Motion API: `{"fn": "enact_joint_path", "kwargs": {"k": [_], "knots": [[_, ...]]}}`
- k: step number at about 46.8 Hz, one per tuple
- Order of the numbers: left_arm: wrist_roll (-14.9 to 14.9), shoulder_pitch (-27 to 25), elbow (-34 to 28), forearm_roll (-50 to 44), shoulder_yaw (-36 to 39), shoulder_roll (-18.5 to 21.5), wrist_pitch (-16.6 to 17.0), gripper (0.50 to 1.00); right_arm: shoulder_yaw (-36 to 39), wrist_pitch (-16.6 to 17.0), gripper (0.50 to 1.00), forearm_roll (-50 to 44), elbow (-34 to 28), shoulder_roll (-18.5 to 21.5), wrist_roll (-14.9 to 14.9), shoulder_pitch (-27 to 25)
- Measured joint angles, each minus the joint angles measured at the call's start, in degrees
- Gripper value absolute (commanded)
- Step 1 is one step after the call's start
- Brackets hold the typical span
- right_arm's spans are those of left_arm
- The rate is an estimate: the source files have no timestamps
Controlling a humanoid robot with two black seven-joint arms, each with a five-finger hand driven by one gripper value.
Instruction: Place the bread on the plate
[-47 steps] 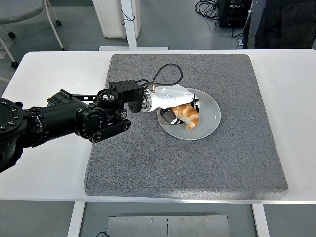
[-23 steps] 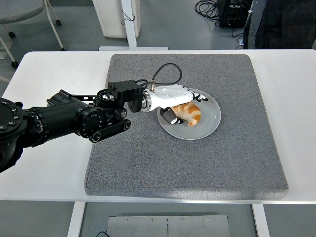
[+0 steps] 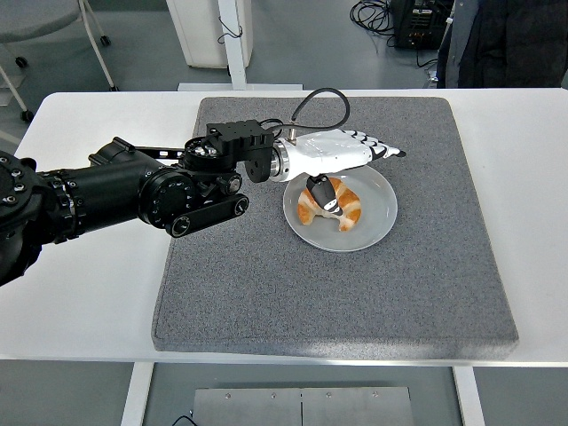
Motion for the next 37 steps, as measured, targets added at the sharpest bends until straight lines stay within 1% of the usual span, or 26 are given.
{"fn": "enact_joint_path", "kwargs": {"k": [8,14,25,30,37], "knots": [[0.6,-5.2,-2.8,-9.0,-0.9,0.0,-2.7,0.993,0.0,0.0,1.0,0.0,0.0,0.0,0.0,0.0],[0.2,-7.5,-2.8,-14.9,-1.4,0.0,-3.1,0.993,0.0,0.0,1.0,0.0,0.0,0.0,0.0,0.0],[0.5,-7.9,-2.6,-24.0,-6.3,0.2,-3.3,0.993,0.0,0.0,1.0,0.0,0.0,0.0,0.0,0.1],[0.5,-7.6,-2.6,-25.9,-7.7,2.3,-3.3,0.993,0.0,0.0,1.0,0.0,0.0,0.0,0.0,0.1],[0.3,-6.7,-1.7,-29.2,-11.6,5.1,-3.3,0.993,0.0,0.0,1.0,0.0,0.0,0.0,0.0,0.1]]}}
